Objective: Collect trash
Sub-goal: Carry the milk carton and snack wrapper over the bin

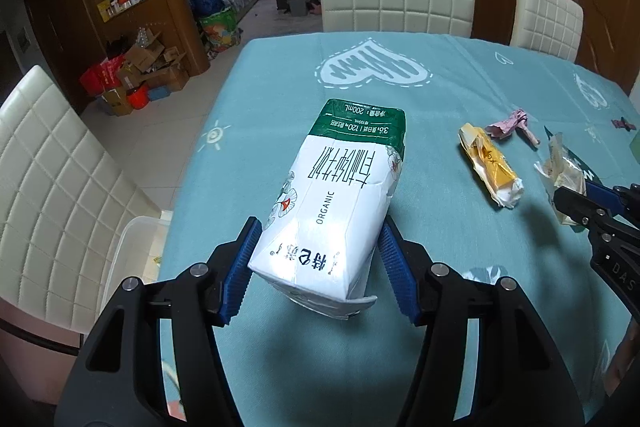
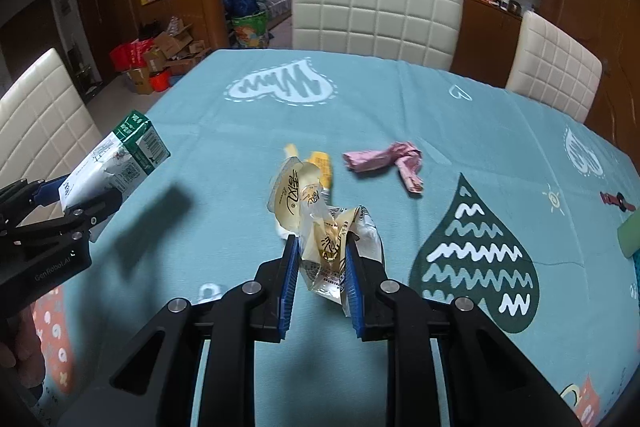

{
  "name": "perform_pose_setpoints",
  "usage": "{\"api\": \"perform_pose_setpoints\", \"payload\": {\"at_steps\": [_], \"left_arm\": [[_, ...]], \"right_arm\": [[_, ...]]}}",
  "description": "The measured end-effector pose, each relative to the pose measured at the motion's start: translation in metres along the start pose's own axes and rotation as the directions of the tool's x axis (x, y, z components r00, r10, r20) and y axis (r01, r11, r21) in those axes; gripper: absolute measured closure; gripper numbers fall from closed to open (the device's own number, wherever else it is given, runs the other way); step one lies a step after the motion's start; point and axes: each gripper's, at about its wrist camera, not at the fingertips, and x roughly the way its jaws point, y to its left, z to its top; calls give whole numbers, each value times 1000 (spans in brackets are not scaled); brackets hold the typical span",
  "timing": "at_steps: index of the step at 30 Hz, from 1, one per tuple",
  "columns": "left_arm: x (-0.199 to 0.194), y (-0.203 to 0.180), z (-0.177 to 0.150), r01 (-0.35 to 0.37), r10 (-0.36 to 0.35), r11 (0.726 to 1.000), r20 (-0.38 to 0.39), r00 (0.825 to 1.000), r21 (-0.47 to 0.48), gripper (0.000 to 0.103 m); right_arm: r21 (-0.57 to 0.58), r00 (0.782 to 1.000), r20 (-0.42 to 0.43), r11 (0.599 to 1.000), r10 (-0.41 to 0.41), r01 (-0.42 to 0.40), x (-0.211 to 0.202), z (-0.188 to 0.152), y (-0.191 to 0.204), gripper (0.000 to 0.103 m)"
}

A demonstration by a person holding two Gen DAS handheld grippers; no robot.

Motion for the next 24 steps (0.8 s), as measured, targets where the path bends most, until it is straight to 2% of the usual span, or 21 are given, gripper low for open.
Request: {"api": "perform_pose_setpoints", "payload": {"at_steps": [10,17,24], "left_arm": [[-37,50,-34,-76,77,996,29,997,-55,43],[-52,98,-53,-138,141,982,16,990,-132,43],[-64,137,-72,-186,190,965,5,982,-185,43]], "right_arm": [[-106,996,19,990,91,-89,-9,1,73,81],[-225,986,26,962,163,-153,-15,5,139,81],[-295,976,16,934,217,-203,-15,10,189,81]]}}
